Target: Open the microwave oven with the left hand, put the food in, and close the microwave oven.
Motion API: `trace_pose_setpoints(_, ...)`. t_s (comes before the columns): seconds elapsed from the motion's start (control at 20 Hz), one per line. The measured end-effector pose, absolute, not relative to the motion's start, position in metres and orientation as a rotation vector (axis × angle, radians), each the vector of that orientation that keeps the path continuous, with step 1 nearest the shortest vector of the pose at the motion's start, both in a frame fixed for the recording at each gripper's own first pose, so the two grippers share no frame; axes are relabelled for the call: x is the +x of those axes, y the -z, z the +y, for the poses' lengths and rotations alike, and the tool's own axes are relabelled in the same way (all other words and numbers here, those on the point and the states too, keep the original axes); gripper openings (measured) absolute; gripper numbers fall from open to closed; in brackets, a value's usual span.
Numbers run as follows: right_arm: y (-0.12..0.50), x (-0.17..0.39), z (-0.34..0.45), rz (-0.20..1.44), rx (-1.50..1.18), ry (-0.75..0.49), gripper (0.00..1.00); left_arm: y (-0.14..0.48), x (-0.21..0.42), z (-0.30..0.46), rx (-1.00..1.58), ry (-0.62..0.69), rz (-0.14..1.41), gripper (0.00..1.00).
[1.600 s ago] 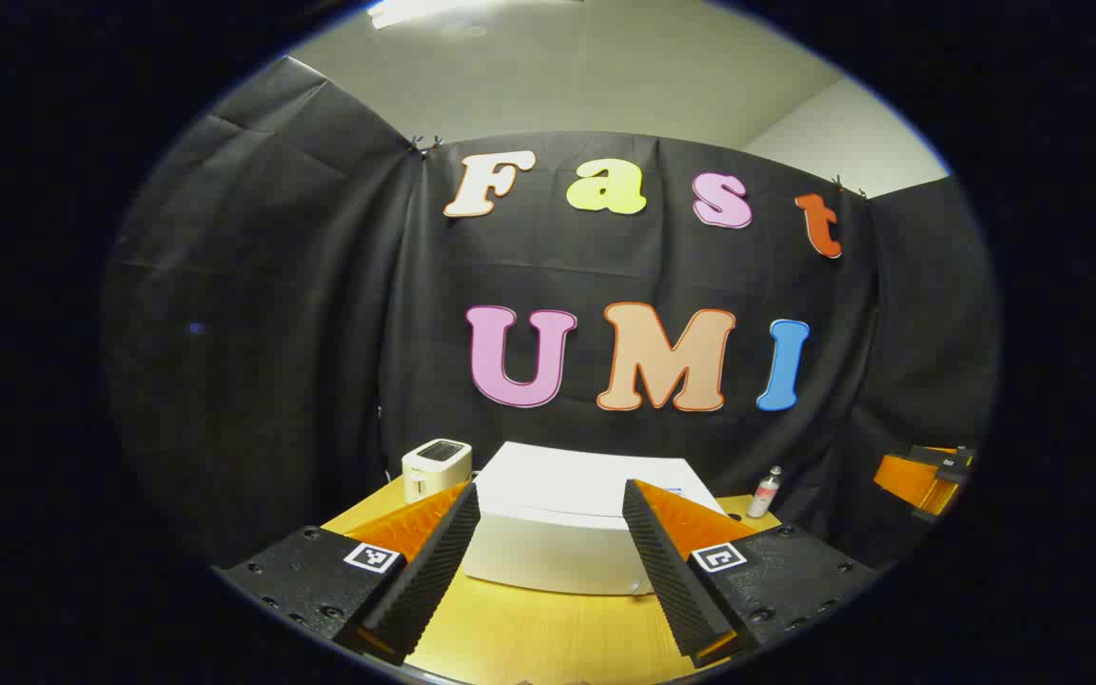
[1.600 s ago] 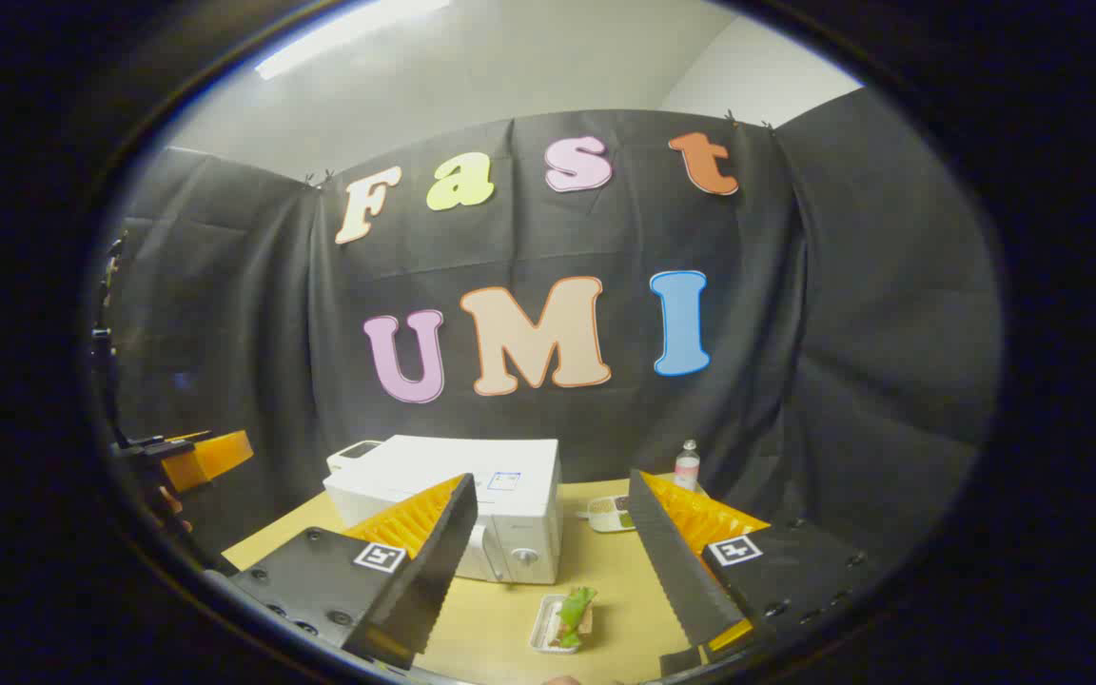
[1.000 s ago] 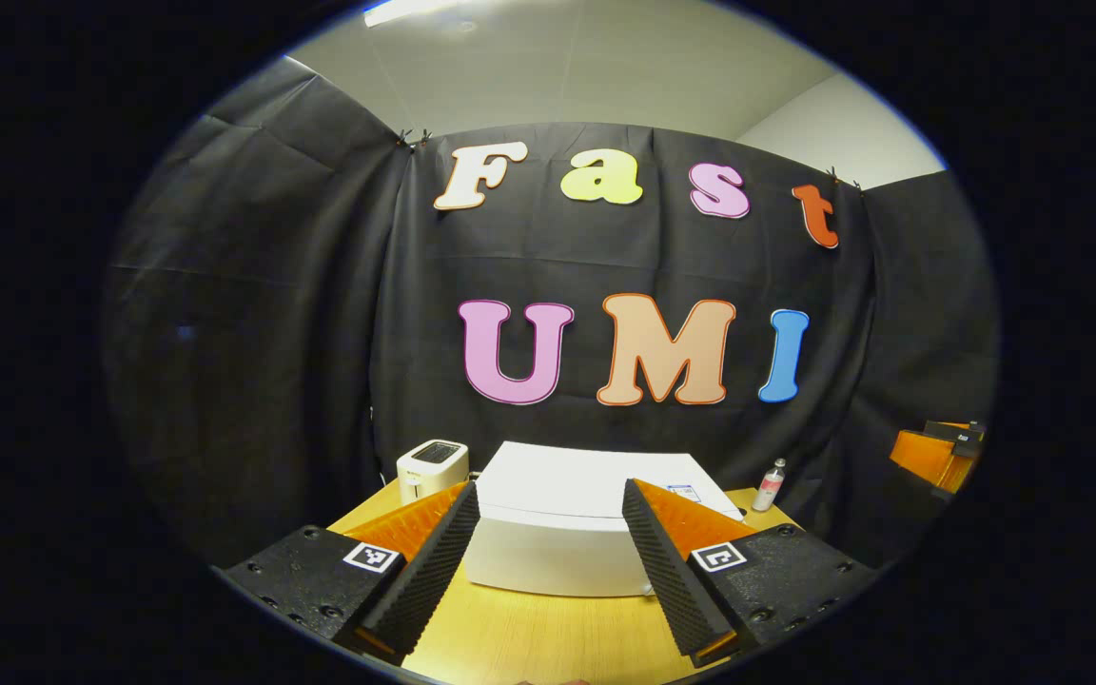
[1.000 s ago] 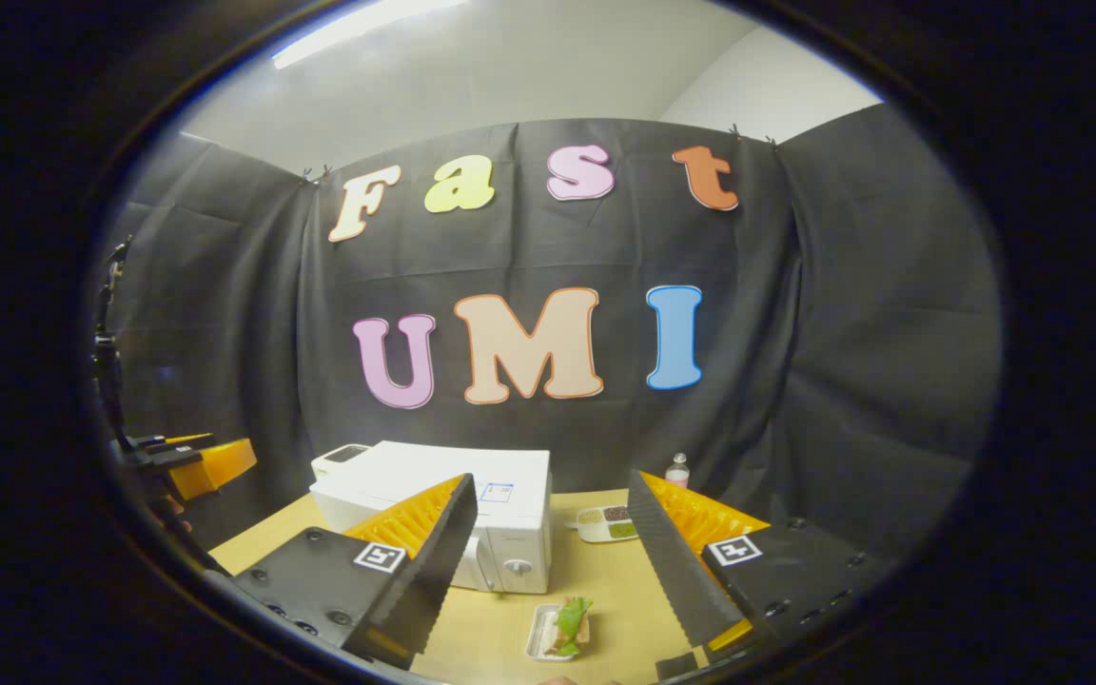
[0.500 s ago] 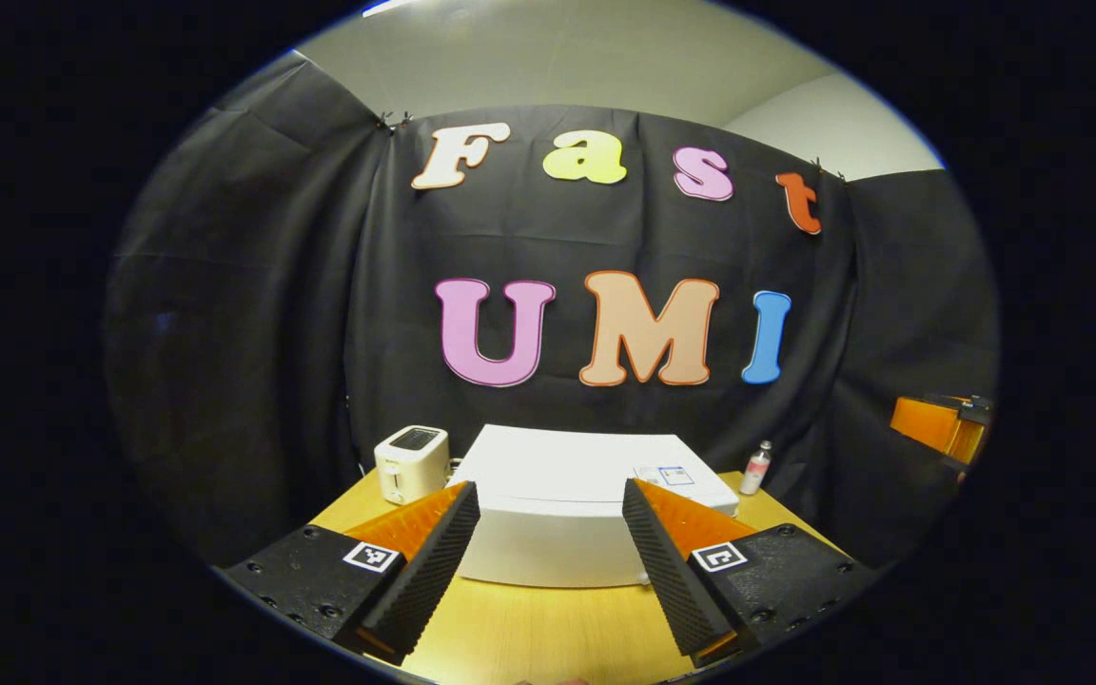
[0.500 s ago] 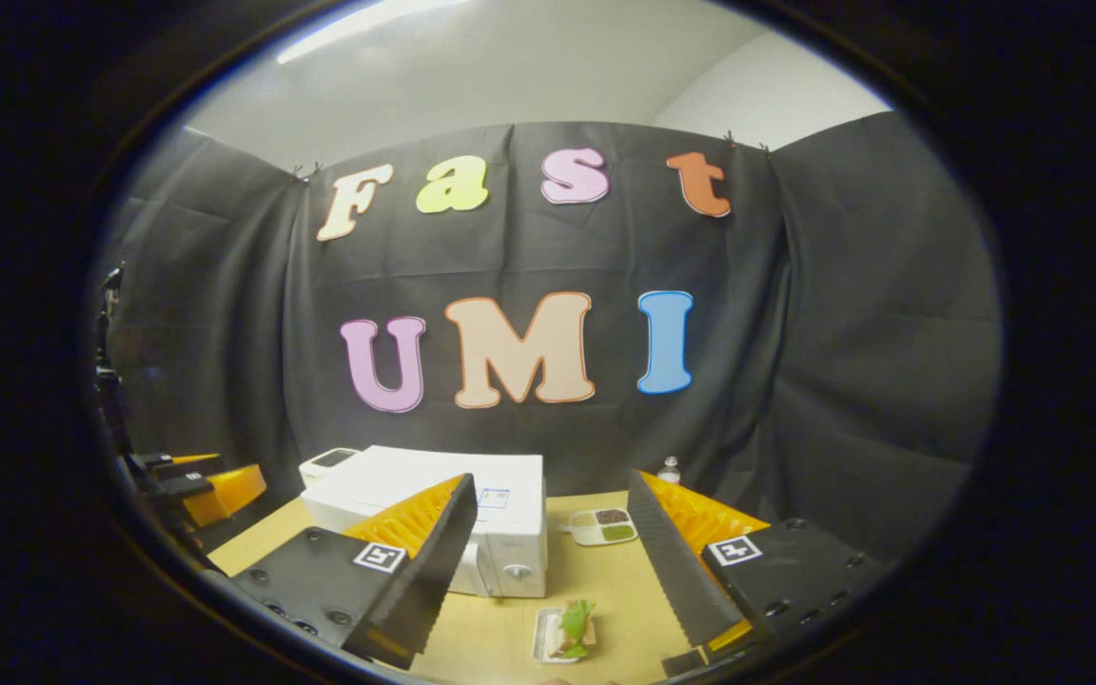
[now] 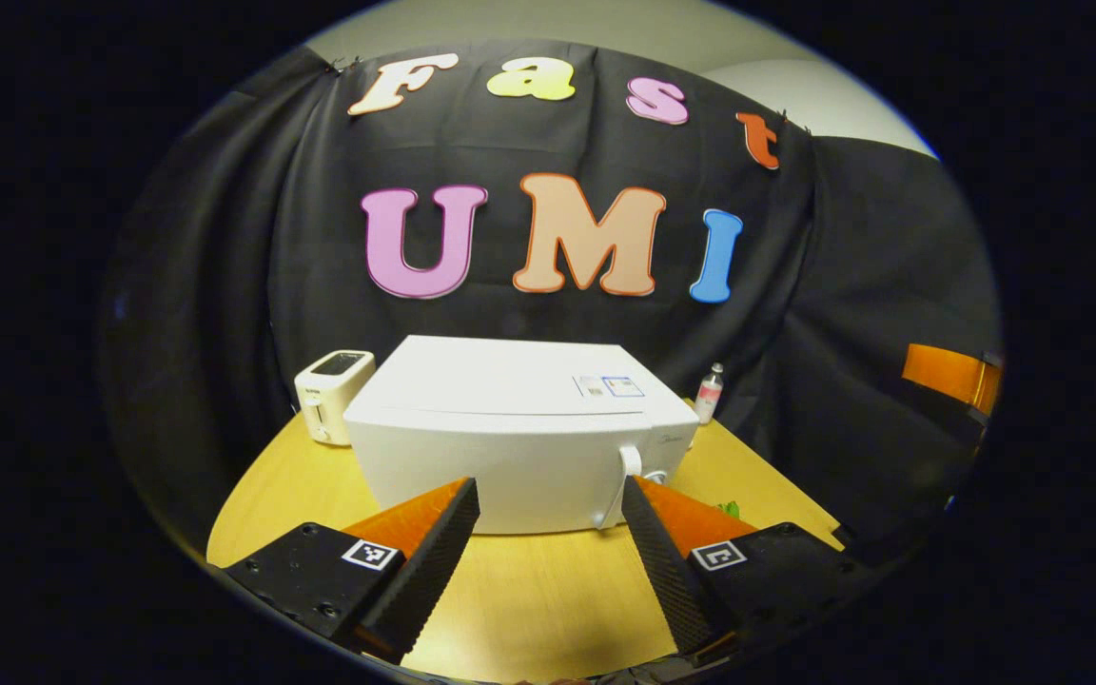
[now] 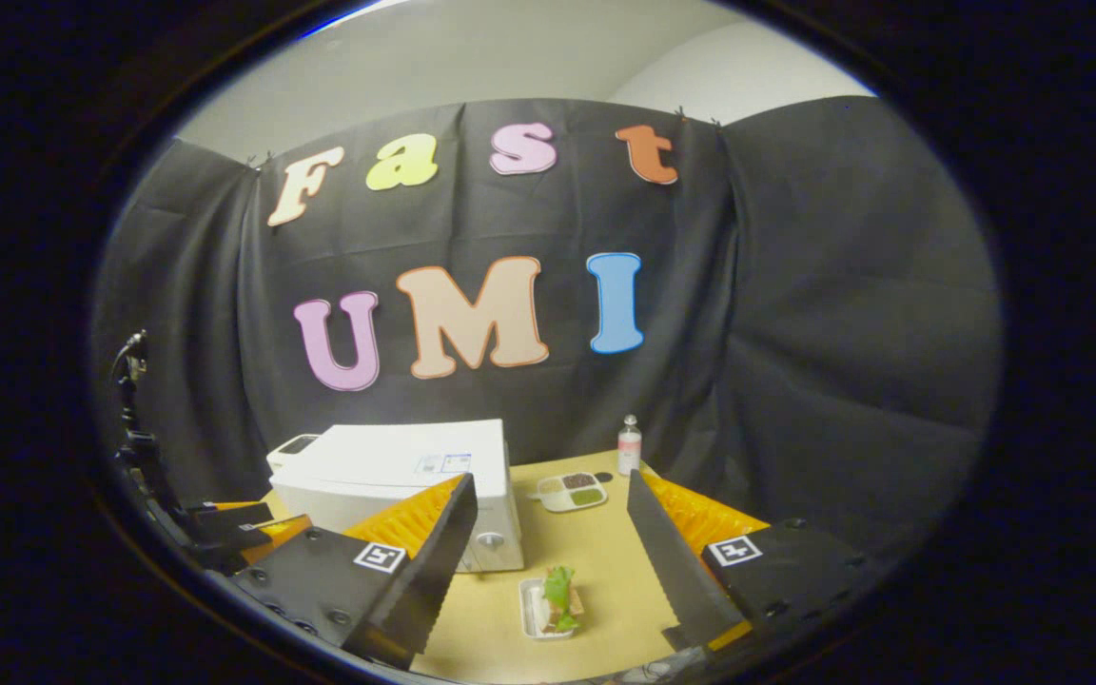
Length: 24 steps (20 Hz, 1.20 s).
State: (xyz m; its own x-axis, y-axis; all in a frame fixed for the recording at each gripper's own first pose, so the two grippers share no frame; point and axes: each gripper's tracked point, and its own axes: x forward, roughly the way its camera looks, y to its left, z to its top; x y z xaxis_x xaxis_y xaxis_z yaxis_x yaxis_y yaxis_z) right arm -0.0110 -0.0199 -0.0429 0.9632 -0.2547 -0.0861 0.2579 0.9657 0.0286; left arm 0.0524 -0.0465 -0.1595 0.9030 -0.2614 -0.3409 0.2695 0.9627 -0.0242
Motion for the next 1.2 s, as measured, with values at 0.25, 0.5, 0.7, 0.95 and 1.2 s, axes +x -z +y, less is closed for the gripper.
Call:
trace_pose_setpoints(0.25, 0.062, 0.0, -0.063, 0.154, 0.057, 0.266, 0.99, 0.214, 0.07, -0.076, 0.025, 0.256, 0.478, 0.96)
trace_pose_setpoints(0.5, 0.059, 0.017, -0.109, 0.158, 0.039, 0.271, 0.92, 0.27, 0.092, -0.104, 0.008, 0.225, 0.593, 0.96)
trace_pose_setpoints(0.7, 0.064, 0.03, -0.134, 0.173, 0.045, 0.272, 0.92, 0.299, 0.107, -0.127, -0.007, 0.216, 0.652, 0.96)
trace_pose_setpoints(0.95, 0.066, 0.046, -0.146, 0.188, 0.052, 0.246, 0.99, 0.319, 0.132, -0.143, 0.014, 0.209, 0.671, 0.95)
trace_pose_setpoints(1.2, 0.069, 0.053, -0.152, 0.197, 0.053, 0.219, 0.99, 0.333, 0.146, -0.147, 0.017, 0.193, 0.695, 0.84)
